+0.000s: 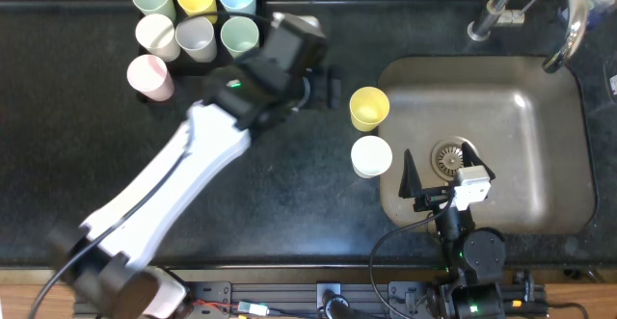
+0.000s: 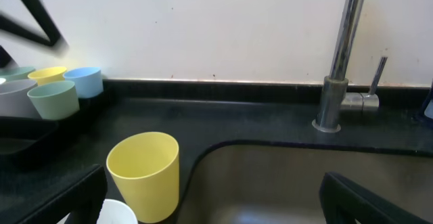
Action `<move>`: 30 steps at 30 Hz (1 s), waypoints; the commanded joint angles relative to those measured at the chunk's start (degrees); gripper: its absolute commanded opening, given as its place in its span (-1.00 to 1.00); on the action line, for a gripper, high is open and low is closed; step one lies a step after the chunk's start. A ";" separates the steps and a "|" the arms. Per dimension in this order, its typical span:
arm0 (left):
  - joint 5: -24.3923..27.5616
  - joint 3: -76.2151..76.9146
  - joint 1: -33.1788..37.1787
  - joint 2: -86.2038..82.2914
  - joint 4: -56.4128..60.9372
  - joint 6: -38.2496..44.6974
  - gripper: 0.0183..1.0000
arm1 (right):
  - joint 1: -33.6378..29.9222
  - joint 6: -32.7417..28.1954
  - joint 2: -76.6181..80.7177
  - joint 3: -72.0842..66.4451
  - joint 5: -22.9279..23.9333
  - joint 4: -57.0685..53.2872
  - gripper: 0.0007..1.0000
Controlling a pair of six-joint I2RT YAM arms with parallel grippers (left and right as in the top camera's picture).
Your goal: Store Cups
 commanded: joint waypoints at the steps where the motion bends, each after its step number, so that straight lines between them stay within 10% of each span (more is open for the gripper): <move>1: 2.80 0.98 -1.22 4.76 0.92 -4.04 0.81 | 0.31 -0.15 -0.44 -0.76 0.26 0.33 0.99; 20: 2.93 0.98 -5.92 14.73 6.47 -4.96 0.62 | 0.31 -0.15 -0.44 -0.76 0.26 0.33 1.00; 30: 0.26 0.98 -6.27 17.62 7.72 -4.66 -0.74 | 0.31 -0.15 -0.44 -0.76 0.26 0.33 0.99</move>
